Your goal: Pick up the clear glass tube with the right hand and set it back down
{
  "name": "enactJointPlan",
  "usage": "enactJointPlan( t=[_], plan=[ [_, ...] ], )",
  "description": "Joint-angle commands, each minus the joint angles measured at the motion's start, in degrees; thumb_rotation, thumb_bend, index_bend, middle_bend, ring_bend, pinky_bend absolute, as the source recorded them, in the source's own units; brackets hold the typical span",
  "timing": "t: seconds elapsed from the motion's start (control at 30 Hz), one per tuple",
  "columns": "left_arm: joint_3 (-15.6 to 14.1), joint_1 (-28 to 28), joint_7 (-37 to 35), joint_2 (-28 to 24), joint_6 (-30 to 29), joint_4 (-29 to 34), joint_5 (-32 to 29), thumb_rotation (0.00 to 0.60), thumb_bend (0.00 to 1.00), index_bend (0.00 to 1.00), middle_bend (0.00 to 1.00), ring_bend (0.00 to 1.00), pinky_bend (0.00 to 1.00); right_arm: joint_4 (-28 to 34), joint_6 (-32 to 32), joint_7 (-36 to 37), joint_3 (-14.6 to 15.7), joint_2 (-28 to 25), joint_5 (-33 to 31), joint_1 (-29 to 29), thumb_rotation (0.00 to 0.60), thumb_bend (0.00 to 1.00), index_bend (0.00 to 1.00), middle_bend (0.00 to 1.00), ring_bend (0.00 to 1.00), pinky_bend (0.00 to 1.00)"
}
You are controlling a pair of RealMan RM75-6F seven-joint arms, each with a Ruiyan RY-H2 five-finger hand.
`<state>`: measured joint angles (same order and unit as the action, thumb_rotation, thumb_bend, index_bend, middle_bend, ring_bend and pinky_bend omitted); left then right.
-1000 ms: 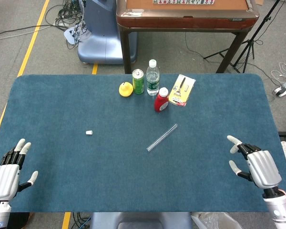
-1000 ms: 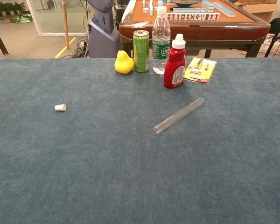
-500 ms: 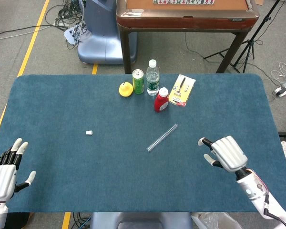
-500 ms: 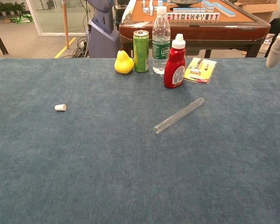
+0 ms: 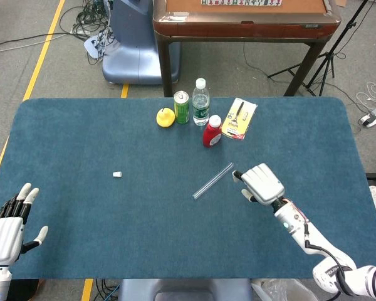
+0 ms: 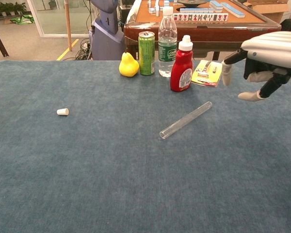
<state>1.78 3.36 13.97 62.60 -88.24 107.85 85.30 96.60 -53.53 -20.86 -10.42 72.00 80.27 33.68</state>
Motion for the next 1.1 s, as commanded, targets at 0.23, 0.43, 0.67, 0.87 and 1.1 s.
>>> enactJointPlan(
  t=[0.23, 0.43, 0.67, 0.87, 1.1],
  plan=[
    [0.0, -0.3, -0.6, 0.1, 0.1, -0.6, -0.4, 0.600, 0.28, 0.00, 0.00, 0.08, 0.11, -8.6, 5.5, -2.9, -0.6, 7.9, -5.2, 6.1, 0.600, 0.29, 0.46, 1.00, 1.00, 1.00],
    [-0.2, -0.6, -1.5, 0.0, 0.5, -1.2, -1.1, 0.600, 0.28, 0.00, 0.00, 0.08, 0.11, -14.1, 8.9, -4.3, -0.7, 12.8, -8.7, 9.8, 0.600, 0.29, 0.46, 1.00, 1.00, 1.00],
    [-0.1, -0.7, -2.1, 0.4, 1.1, -1.9, -2.2, 0.600, 0.28, 0.00, 0.00, 0.08, 0.11, -18.9, 11.2, -5.3, -0.3, 17.2, -11.2, 13.0, 0.600, 0.29, 0.46, 1.00, 1.00, 1.00],
    [0.1, -0.6, -2.7, 0.4, 1.6, -2.3, -2.7, 0.600, 0.28, 0.00, 0.00, 0.08, 0.11, -22.1, 12.6, -5.7, 0.4, 19.7, -12.8, 15.0, 0.600, 0.29, 0.46, 1.00, 1.00, 1.00],
    [0.0, -0.8, -3.2, 0.6, 1.8, -2.6, -3.2, 0.600, 0.28, 0.00, 0.00, 0.08, 0.11, -25.3, 13.6, -5.6, 0.9, 21.5, -14.7, 16.5, 0.600, 0.29, 0.46, 1.00, 1.00, 1.00]
  ],
)
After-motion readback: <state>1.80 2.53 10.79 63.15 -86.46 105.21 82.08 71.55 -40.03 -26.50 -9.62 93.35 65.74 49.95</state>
